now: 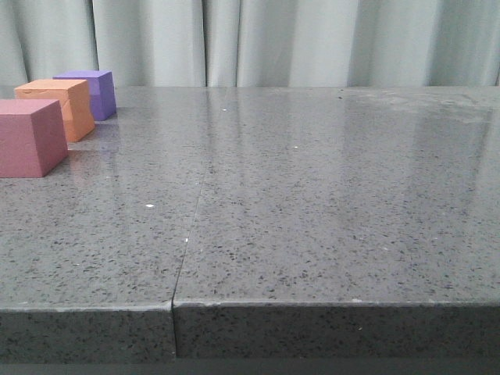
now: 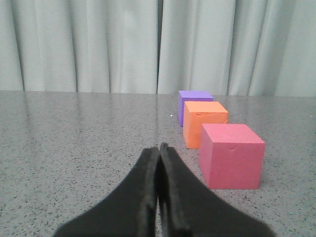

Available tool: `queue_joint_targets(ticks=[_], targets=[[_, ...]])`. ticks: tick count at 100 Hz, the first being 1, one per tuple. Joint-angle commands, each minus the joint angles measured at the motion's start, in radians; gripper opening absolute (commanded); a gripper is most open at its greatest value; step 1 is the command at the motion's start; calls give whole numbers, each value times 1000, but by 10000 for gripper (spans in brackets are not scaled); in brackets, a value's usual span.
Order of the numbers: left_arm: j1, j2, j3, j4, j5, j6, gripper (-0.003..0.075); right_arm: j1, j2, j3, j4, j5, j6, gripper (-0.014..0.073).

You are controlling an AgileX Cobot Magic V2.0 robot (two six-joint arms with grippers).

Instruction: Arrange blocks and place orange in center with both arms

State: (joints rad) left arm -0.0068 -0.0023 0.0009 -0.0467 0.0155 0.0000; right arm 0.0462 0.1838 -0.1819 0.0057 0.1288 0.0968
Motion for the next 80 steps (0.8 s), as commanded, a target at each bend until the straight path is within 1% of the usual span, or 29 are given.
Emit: queue_joint_targets(ticks=[1,10,31,36,46,80], targets=[[2,-34,48,-9,-81,0,-20,-52,6,7,-38,-110,-12,-55],[2,-34,48,-9,-81,0,-20,-74,-26,63,-38,-155,-12,-55],[2,-34,48,-9,-81,0,-20,-74,-140,191,-38,-219,-12,-55],[2,-34,48,-9,-81,0,-20,-74,-170,190,-38,-172,-12,-55],[2,-34,48,-9,-81,0,-20,-74,-217,190,-38,-155,-12,-55],[2,-34,48,-9,-82,0,-20,-74,-215,191,-38,-135,-12,-55]])
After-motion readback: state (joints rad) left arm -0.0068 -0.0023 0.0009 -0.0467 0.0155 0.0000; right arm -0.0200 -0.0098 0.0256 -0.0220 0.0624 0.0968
